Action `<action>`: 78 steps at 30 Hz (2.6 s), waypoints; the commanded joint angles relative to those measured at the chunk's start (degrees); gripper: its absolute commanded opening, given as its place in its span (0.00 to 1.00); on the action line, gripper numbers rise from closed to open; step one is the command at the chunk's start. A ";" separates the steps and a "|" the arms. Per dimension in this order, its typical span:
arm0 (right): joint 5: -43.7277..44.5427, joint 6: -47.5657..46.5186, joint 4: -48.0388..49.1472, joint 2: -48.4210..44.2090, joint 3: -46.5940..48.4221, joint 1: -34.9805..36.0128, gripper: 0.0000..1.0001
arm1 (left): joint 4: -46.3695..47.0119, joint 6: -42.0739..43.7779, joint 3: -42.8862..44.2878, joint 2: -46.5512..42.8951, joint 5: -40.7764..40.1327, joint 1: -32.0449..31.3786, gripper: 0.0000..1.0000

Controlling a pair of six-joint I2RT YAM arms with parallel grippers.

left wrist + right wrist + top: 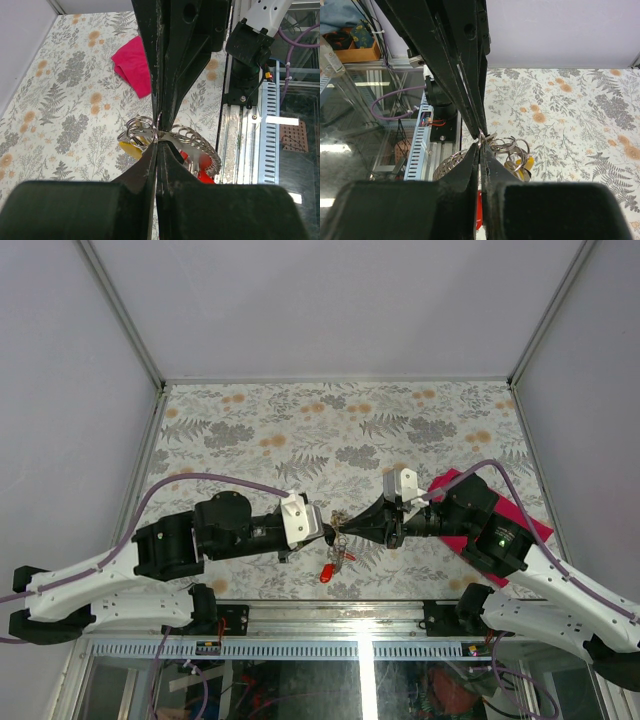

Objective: Put the keys on the keyring

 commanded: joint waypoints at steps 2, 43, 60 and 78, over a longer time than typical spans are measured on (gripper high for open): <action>2.28 1.26 5.63 0.03 2.62 0.09 0.00 | -0.55 0.77 2.12 0.73 0.94 -0.32 0.00; 9.52 5.71 10.46 -2.59 1.16 0.08 0.00 | -5.58 0.87 3.93 3.87 -0.76 -0.28 0.00; 15.93 22.52 45.35 -4.25 -13.88 0.06 0.00 | 3.82 -2.00 0.88 -0.14 -3.70 -0.30 0.01; 7.21 11.68 37.98 -6.35 -9.90 0.01 0.00 | 20.82 -5.63 -2.85 -7.49 -2.63 -0.36 0.29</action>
